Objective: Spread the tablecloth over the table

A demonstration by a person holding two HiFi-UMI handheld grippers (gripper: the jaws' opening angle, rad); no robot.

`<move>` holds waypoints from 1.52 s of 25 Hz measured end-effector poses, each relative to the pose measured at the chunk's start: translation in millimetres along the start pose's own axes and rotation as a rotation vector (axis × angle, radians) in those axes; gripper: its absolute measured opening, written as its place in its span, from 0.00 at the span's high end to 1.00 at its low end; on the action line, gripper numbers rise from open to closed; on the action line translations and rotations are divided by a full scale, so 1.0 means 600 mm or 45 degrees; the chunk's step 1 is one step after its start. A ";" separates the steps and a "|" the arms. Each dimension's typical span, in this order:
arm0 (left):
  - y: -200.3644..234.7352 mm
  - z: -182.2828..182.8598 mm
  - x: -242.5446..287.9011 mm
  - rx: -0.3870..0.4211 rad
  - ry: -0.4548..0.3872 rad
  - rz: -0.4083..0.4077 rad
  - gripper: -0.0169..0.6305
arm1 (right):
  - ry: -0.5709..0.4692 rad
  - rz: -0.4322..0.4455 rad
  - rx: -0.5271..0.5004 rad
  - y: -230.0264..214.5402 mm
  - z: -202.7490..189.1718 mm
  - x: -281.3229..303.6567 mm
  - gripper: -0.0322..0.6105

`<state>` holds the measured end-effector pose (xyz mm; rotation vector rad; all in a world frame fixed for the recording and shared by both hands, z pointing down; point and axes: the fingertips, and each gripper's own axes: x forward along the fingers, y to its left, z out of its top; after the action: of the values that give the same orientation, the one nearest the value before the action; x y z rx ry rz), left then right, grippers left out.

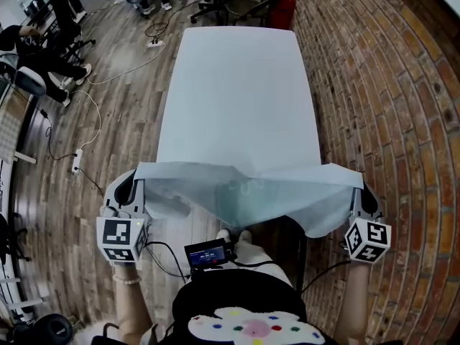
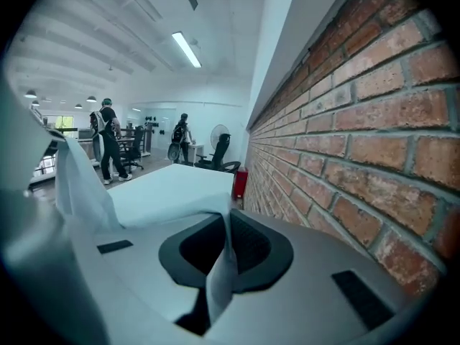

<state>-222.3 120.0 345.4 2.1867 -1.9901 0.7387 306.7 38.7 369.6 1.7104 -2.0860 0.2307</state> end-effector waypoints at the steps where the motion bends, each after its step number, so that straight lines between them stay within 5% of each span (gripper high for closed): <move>1: 0.005 -0.006 -0.003 0.004 0.010 0.010 0.95 | 0.009 -0.013 0.008 -0.008 -0.004 0.000 0.89; 16: 0.113 -0.082 -0.048 -0.072 0.123 0.243 0.95 | 0.062 -0.272 0.125 -0.145 -0.039 -0.015 0.89; 22: 0.156 -0.083 -0.032 -0.042 0.117 0.296 0.95 | 0.073 -0.325 0.057 -0.181 -0.038 -0.005 0.89; 38: 0.263 0.011 0.088 0.067 0.029 0.340 0.95 | 0.043 -0.232 -0.077 -0.177 0.029 0.108 0.89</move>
<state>-369.9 46.3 321.8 1.9494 -2.3039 0.8505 395.8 -49.8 367.1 1.8338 -1.8795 0.1380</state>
